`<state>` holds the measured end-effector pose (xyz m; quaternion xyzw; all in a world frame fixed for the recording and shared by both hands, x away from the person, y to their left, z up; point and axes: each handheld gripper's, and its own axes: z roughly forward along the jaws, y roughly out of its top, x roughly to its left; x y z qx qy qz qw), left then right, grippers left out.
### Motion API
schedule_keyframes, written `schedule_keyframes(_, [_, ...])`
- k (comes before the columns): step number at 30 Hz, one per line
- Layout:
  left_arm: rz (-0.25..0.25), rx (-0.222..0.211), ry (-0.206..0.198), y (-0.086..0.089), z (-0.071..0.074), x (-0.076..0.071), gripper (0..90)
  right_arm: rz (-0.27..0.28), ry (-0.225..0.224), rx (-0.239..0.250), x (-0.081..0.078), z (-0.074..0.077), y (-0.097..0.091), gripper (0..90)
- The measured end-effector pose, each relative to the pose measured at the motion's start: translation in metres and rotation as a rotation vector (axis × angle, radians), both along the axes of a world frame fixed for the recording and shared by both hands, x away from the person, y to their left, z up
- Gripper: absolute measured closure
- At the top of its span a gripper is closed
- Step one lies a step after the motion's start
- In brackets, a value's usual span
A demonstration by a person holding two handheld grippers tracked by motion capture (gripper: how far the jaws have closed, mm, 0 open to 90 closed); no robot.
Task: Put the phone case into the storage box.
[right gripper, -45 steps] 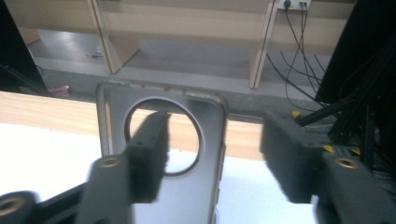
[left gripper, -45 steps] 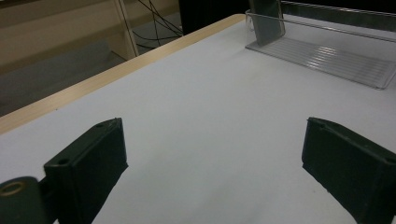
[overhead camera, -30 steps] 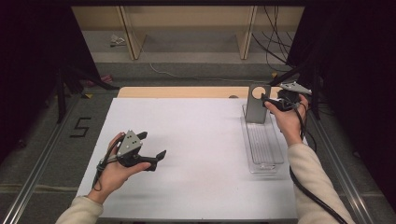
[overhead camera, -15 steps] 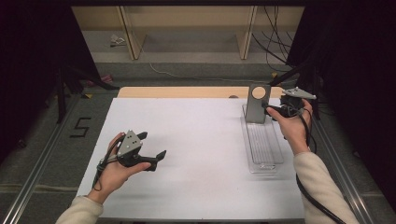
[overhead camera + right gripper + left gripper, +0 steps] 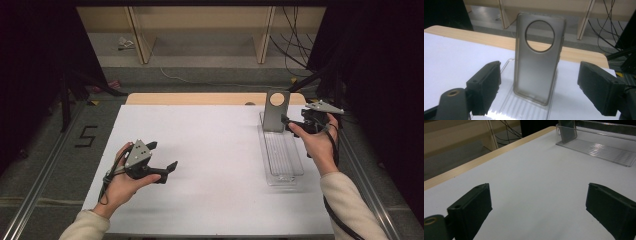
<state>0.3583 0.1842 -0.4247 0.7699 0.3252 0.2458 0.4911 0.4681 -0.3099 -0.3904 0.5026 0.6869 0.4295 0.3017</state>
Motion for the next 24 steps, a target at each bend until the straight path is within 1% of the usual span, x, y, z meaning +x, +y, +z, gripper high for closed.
schedule_keyframes(4, [-0.001, 0.001, -0.001, 0.0, 0.001, -0.001, 5.9, 0.029, -0.003, 0.0, -0.005, 0.0, 0.002, 19.7])
schedule_keyframes(6, [-0.002, 0.001, 0.0, 0.0, 0.001, -0.001, 5.9, 0.037, -0.007, -0.008, -0.007, 0.0, 0.003, 19.6])
schedule_keyframes(8, [-0.003, -0.001, -0.001, -0.001, 0.001, -0.001, 5.9, 0.043, -0.001, -0.008, -0.01, 0.0, 0.003, 19.5])
schedule_keyframes(11, [-0.002, 0.001, -0.003, -0.001, 0.002, -0.001, 5.8, 0.053, -0.007, -0.014, -0.014, 0.0, 0.005, 19.5])
schedule_keyframes(17, [-0.006, 0.004, -0.004, -0.001, 0.002, -0.002, 5.8, 0.077, -0.017, -0.013, -0.023, 0.003, 0.01, 19.5])
schedule_keyframes(24, [-0.011, -0.002, -0.001, -0.002, 0.002, -0.003, 5.7, 0.105, -0.016, -0.015, -0.03, 0.003, 0.015, 19.4])
